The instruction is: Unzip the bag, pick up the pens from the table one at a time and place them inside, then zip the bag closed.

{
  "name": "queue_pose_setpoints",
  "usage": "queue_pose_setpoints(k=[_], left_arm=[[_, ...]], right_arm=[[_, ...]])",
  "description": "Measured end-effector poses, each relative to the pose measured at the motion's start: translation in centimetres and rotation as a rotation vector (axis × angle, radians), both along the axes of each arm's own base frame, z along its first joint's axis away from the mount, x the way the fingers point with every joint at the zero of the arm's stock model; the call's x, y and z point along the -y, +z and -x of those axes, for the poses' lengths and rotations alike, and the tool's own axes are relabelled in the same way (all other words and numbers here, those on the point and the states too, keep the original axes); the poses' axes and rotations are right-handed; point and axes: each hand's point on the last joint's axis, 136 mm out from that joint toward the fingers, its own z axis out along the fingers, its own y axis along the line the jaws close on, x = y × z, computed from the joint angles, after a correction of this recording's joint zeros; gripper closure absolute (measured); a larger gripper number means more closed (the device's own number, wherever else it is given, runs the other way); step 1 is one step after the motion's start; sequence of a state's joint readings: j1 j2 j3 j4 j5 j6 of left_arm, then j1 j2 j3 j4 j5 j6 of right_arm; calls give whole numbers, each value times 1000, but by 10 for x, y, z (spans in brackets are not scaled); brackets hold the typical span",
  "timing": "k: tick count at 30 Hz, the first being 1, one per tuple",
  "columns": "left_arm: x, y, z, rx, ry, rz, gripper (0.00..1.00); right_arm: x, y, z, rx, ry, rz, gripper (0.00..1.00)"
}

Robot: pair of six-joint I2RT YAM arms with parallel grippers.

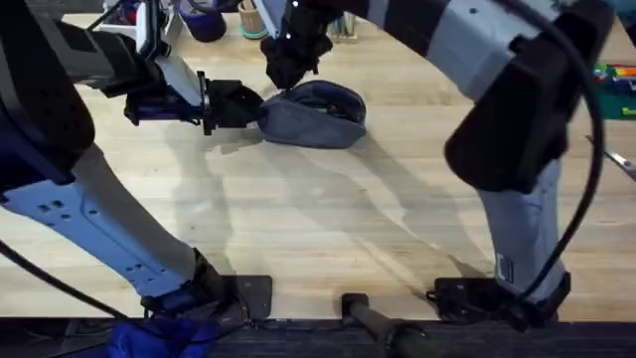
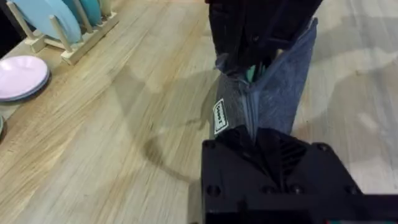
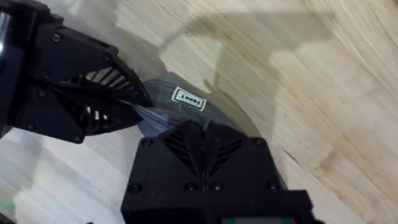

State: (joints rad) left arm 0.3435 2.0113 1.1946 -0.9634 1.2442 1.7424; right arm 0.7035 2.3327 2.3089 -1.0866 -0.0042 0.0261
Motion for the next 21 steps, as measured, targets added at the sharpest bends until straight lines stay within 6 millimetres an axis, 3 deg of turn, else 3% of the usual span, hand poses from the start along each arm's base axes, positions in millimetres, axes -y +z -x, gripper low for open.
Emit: queue_pose_setpoints(k=[10,21], left_arm=[[1,0,0,-1,-1,1,957],[1,0,0,-9,-1,0,957]], right_arm=[[18,10,3,17,-24,-48,972],[34,6,-5,-3,-65,-47,972]])
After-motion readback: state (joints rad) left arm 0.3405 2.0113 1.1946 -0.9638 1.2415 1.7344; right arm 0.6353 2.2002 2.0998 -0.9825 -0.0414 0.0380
